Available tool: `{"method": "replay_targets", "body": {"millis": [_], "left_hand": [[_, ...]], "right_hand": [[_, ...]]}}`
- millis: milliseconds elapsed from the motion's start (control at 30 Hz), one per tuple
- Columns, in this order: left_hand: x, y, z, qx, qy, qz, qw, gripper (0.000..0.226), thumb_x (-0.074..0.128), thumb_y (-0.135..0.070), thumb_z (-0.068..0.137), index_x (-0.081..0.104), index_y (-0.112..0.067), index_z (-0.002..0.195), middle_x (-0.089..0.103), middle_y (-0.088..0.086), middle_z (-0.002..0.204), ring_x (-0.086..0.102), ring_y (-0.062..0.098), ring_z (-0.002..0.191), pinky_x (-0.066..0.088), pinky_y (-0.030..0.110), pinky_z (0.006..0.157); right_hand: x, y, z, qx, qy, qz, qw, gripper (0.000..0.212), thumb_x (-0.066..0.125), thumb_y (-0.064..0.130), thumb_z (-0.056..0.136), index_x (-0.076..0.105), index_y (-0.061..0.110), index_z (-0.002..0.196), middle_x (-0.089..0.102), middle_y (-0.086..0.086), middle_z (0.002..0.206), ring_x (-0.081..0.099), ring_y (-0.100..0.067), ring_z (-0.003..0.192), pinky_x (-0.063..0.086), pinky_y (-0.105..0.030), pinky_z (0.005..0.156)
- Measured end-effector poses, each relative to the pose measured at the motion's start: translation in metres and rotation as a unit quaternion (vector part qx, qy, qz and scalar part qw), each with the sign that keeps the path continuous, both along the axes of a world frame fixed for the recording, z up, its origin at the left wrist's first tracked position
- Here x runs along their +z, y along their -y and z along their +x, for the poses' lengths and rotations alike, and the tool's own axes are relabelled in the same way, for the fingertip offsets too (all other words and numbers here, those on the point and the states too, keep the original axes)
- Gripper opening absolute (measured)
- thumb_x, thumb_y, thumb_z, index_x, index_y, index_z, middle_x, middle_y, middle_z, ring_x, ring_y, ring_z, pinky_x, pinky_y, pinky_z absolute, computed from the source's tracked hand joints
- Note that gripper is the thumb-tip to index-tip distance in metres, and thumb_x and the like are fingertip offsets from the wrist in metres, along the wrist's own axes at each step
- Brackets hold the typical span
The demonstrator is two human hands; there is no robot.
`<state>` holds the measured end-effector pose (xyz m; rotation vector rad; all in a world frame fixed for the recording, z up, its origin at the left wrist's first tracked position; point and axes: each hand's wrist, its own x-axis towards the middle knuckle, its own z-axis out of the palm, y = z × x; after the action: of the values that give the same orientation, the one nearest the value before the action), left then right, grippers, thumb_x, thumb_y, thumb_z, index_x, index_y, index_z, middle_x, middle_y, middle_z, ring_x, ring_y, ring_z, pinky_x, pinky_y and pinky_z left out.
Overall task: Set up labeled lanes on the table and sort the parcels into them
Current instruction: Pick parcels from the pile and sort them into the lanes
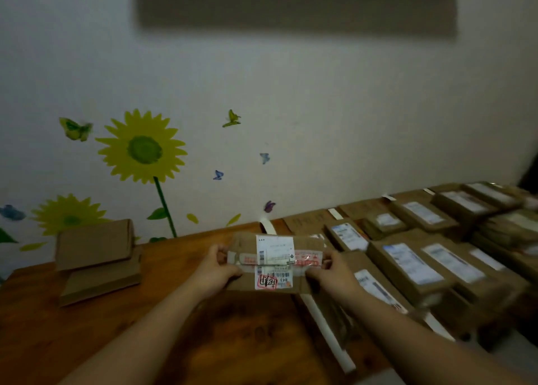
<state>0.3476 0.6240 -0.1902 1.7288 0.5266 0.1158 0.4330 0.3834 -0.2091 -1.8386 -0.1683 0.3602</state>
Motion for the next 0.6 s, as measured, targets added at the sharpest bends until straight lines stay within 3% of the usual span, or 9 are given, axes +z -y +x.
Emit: {"method": "replay_targets", "body": {"millis": [167, 300, 400, 467, 533, 600], "left_hand": [[0.001, 0.063, 0.008, -0.067, -0.004, -0.003, 0.998, 0.047, 0.071, -0.005, 0.077, 0.041, -0.022, 0.109, 0.061, 0.007, 0.103, 0.066, 0.019, 0.084, 0.053, 0.024, 0.057], [0.003, 0.116, 0.021, -0.111, -0.014, 0.027, 0.993, 0.039, 0.070, -0.021, 0.082, 0.045, -0.027, 0.111, 0.062, 0.004, 0.104, 0.066, 0.021, 0.088, 0.055, 0.034, 0.072], [0.005, 0.154, 0.033, -0.144, -0.030, -0.004, 0.989, 0.036, 0.066, -0.022, 0.085, 0.046, -0.039, 0.109, 0.065, 0.003, 0.103, 0.066, 0.023, 0.087, 0.055, 0.033, 0.062], [0.005, 0.180, 0.044, -0.146, -0.049, -0.034, 0.987, 0.027, 0.062, -0.023, 0.086, 0.052, -0.038, 0.106, 0.068, 0.005, 0.100, 0.066, 0.024, 0.087, 0.054, 0.032, 0.056], [0.000, 0.206, 0.055, -0.139, -0.074, -0.041, 0.987, 0.019, 0.058, -0.028, 0.087, 0.057, -0.036, 0.105, 0.068, 0.007, 0.099, 0.064, 0.024, 0.088, 0.053, 0.031, 0.054], [-0.009, 0.231, 0.063, -0.124, -0.107, -0.031, 0.986, 0.017, 0.054, -0.033, 0.088, 0.060, -0.032, 0.104, 0.068, 0.009, 0.098, 0.063, 0.025, 0.089, 0.054, 0.031, 0.055]], "right_hand": [[0.003, 0.068, -0.019, -0.072, -0.005, 0.035, 0.997, 0.041, 0.072, 0.033, 0.083, 0.043, 0.026, 0.112, 0.063, 0.005, 0.101, 0.066, -0.007, 0.082, 0.052, -0.016, 0.053], [0.005, 0.128, -0.019, -0.128, -0.043, 0.053, 0.989, 0.057, 0.075, 0.036, 0.080, 0.037, 0.020, 0.119, 0.063, -0.003, 0.109, 0.068, -0.017, 0.089, 0.057, -0.035, 0.074], [0.001, 0.174, -0.018, -0.103, -0.054, 0.053, 0.992, 0.072, 0.078, 0.040, 0.075, 0.028, 0.033, 0.127, 0.058, 0.005, 0.111, 0.063, -0.017, 0.096, 0.053, -0.044, 0.090], [-0.002, 0.206, -0.018, -0.077, -0.059, 0.061, 0.993, 0.078, 0.079, 0.042, 0.073, 0.030, 0.037, 0.132, 0.058, 0.011, 0.111, 0.062, -0.015, 0.099, 0.051, -0.046, 0.094], [-0.010, 0.240, -0.015, -0.049, -0.070, 0.064, 0.994, 0.085, 0.082, 0.041, 0.069, 0.032, 0.032, 0.138, 0.057, 0.006, 0.123, 0.060, -0.017, 0.109, 0.051, -0.046, 0.095], [-0.018, 0.270, -0.012, -0.005, -0.091, 0.056, 0.994, 0.096, 0.084, 0.040, 0.067, 0.026, 0.030, 0.144, 0.053, 0.007, 0.127, 0.057, -0.015, 0.111, 0.053, -0.037, 0.091]]}}
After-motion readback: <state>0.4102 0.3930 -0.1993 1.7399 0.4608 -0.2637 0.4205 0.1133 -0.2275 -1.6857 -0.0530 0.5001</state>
